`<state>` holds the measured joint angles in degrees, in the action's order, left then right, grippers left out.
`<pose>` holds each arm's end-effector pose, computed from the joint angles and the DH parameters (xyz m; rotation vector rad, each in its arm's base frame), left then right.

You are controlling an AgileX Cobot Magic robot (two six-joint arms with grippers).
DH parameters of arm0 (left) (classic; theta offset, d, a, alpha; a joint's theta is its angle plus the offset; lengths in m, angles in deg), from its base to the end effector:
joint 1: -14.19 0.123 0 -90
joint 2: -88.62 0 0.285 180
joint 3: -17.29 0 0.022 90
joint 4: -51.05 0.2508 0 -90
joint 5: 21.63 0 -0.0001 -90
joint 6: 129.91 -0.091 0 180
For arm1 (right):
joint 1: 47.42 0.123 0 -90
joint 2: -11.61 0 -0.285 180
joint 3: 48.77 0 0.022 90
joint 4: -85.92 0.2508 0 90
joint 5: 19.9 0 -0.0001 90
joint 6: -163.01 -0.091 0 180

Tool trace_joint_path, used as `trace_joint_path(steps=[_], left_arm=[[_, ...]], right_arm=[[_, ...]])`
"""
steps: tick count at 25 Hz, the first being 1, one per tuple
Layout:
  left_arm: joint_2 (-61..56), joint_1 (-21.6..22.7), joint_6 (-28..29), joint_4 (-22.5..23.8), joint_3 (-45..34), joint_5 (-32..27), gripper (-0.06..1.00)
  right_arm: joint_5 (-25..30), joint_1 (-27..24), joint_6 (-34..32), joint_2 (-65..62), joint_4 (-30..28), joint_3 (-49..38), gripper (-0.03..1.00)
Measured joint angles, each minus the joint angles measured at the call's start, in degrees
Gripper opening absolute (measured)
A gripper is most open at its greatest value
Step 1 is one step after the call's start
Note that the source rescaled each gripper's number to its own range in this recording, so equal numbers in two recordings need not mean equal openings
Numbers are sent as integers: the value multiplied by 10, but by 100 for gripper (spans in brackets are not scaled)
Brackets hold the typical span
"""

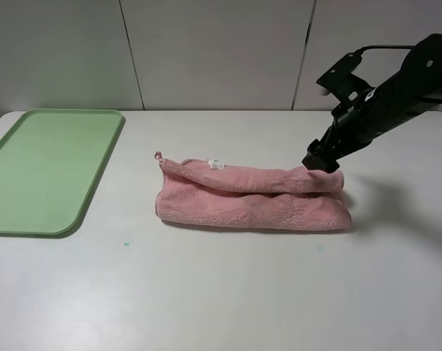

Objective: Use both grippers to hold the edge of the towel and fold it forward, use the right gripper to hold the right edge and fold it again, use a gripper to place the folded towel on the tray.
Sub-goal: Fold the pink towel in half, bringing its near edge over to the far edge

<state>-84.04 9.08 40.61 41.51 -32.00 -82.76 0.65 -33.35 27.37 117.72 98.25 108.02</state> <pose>-0.0066 -0.0127 0.2742 0.2677 2.0297 -0.1521 0.3215 0.0876 0.1767 -1.0597 2.3781 -0.0193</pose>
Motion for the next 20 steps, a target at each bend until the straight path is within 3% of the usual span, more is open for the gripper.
trace_joint_path(steps=[9,20], left_arm=[[0,0,0,-1,0,0,100],[0,0,0,-1,0,0,100]], right_arm=[[-4,0,29,0,-9,0,100],[-15,11,213,2,-1,0,100]])
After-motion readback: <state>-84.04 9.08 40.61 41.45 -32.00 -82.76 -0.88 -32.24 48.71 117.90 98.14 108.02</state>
